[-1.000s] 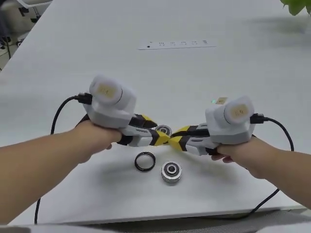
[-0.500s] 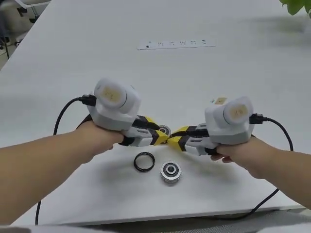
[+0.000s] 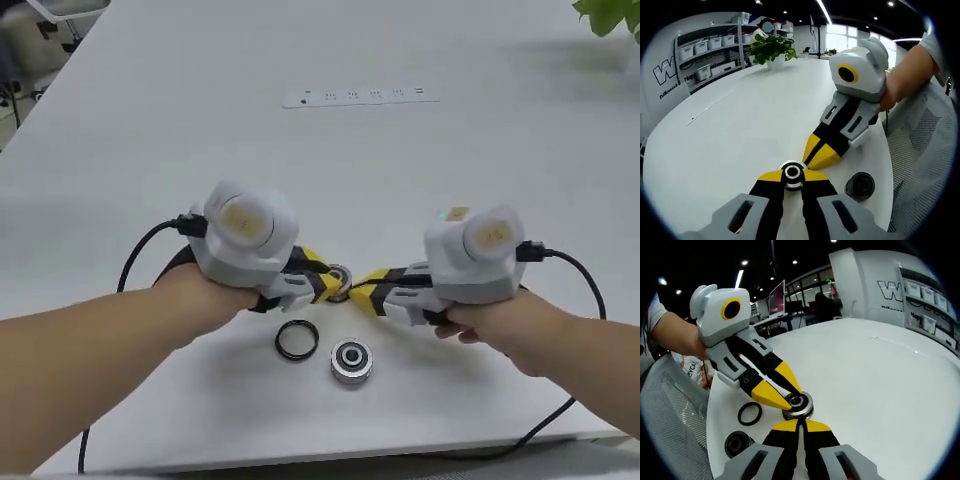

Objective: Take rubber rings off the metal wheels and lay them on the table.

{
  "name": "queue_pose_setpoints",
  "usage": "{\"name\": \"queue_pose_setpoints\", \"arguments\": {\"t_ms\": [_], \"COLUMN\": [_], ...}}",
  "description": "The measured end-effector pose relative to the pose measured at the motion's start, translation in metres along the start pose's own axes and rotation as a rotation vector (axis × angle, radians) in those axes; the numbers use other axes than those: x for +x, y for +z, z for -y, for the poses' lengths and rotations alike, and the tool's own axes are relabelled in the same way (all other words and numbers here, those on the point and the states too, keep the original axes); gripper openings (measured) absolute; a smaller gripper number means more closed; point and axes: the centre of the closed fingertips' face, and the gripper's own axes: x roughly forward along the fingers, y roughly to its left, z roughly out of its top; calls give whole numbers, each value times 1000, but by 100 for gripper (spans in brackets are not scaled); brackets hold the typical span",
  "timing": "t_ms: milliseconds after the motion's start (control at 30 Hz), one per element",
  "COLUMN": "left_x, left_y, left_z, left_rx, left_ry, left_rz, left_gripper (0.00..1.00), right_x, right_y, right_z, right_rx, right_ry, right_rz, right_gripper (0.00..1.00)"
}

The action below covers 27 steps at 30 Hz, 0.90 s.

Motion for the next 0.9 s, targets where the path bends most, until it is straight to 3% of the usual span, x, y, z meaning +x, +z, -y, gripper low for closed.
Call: {"name": "queue_pose_setpoints", "arguments": {"t_ms": [433, 900], "left_x": [-1, -2], "left_y": [-2, -3], "left_z": [-1, 2], "left_rx": [11, 13], "left_ry": [12, 16], "left_rz": [12, 7], "left_gripper": [8, 8], "right_x": [-1, -4], "right_y": [-2, 1], "right_z": [-2, -1], "right_rx": [82, 121], "right_ry": [18, 9], "right_rz": [2, 16], "right_gripper": [0, 0]}}
